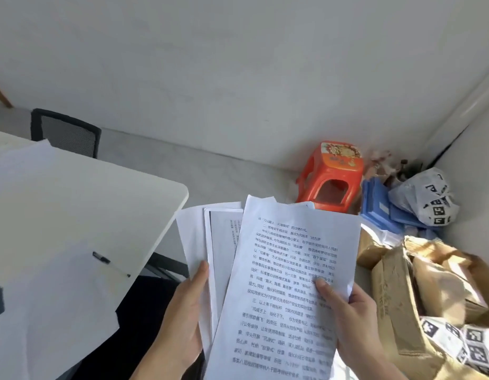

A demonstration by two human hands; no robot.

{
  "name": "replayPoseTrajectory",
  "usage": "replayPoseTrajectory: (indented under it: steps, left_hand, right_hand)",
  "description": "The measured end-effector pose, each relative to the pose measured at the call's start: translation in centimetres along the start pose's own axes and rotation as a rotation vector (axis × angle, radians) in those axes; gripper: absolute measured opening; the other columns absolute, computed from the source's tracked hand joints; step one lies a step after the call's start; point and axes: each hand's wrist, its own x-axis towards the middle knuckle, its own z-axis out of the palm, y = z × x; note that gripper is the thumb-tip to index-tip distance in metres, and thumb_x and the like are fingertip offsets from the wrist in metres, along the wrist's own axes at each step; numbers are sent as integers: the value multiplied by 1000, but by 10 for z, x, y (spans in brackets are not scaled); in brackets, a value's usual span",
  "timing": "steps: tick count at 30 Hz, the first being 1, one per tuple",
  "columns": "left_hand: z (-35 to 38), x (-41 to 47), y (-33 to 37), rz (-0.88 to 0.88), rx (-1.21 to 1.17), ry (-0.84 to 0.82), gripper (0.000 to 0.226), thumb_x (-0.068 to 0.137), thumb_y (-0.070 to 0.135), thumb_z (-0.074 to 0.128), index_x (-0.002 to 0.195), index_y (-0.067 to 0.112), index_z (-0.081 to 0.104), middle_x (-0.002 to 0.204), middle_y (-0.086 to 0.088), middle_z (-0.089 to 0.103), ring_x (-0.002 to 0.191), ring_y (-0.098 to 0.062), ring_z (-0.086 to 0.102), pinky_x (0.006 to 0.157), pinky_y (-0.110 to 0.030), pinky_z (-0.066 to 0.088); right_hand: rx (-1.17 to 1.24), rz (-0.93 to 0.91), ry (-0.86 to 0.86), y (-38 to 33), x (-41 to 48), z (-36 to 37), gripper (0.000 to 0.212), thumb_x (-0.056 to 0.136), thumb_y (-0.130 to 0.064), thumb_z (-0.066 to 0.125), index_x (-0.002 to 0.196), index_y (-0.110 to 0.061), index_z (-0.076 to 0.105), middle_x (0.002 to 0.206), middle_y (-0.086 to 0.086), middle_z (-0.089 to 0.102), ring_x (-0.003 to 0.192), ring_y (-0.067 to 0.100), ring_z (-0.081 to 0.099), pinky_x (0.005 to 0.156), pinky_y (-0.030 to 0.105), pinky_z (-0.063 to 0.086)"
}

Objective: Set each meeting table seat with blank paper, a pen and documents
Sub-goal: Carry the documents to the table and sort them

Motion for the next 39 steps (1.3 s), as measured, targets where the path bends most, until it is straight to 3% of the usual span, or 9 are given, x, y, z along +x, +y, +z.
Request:
replayPoseTrajectory:
  steps: [8, 13, 20, 23, 25, 29, 33, 36, 39]
  left_hand:
    - [39, 100, 70, -40, -46, -78, 58, 79, 57, 63, 122, 17, 66, 121, -13, 68, 112, -32, 65, 104, -52, 42]
    - [45, 148, 98, -45, -79, -66, 51, 85, 57, 56, 121, 23, 67, 124, -12, 67, 114, -33, 63, 105, -52, 41]
    - [51, 221, 147, 335, 102, 343, 25, 82, 25, 67, 99, 10, 74, 95, -13, 76, 91, -25, 72, 79, -37, 52]
    - [64, 254, 169, 485, 320, 569, 31, 93, 25, 54, 74, 3, 65, 63, -19, 62, 60, -15, 56, 64, -29, 42]
    - [74, 276, 184, 545, 372, 742, 38, 96, 19, 51, 60, 8, 51, 47, -6, 46, 48, -8, 42, 53, -23, 36]
    - [79, 312, 203, 585, 305, 952, 29, 97, 16, 51, 71, 13, 64, 52, -4, 59, 47, -6, 51, 47, -15, 40]
    - [63, 327, 214, 547, 41, 1134, 22, 96, 17, 54, 78, 19, 68, 57, 7, 66, 58, -16, 57, 60, -28, 44]
    - [45, 339, 222, 472, -216, 1145, 13, 93, 10, 55, 94, 18, 65, 75, 8, 75, 71, -12, 70, 70, -34, 49]
    - [18, 352, 235, 405, -294, 1093, 16, 88, 9, 64, 102, 16, 65, 85, -7, 77, 79, -28, 72, 79, -43, 54]
  right_hand:
    - [-3, 145, -106, -72, 113, 51, 29, 80, -2, 69, 107, 5, 63, 102, 28, 72, 93, 52, 68, 87, 69, 50]
    - [5, 219, -242, -86, 176, 99, 30, 78, -1, 67, 108, 4, 65, 102, 27, 73, 86, 46, 72, 80, 57, 57]
    - [-65, 276, -414, -111, 292, 166, 34, 78, -3, 70, 110, 7, 67, 106, 28, 72, 96, 48, 69, 96, 61, 48]
    - [-121, 250, -528, -125, 344, 197, 29, 76, 1, 69, 106, 4, 71, 105, 23, 73, 93, 40, 72, 82, 48, 58]
    - [-149, 264, -596, -134, 375, 219, 29, 76, 2, 68, 105, 2, 72, 103, 21, 75, 88, 37, 74, 69, 40, 60]
    - [-141, 340, -678, -150, 432, 263, 25, 84, 5, 61, 107, 2, 70, 105, 21, 74, 87, 36, 74, 63, 39, 62]
    - [-161, 487, -769, -155, 466, 315, 29, 87, 1, 58, 115, -2, 64, 110, 18, 74, 95, 38, 72, 72, 51, 62]
    - [-272, 583, -896, -150, 479, 358, 38, 81, 0, 61, 118, -4, 62, 112, 20, 73, 97, 42, 71, 77, 56, 59]
    - [-356, 625, -965, -142, 486, 407, 44, 76, 1, 62, 119, -2, 61, 111, 23, 72, 97, 45, 70, 79, 58, 58]
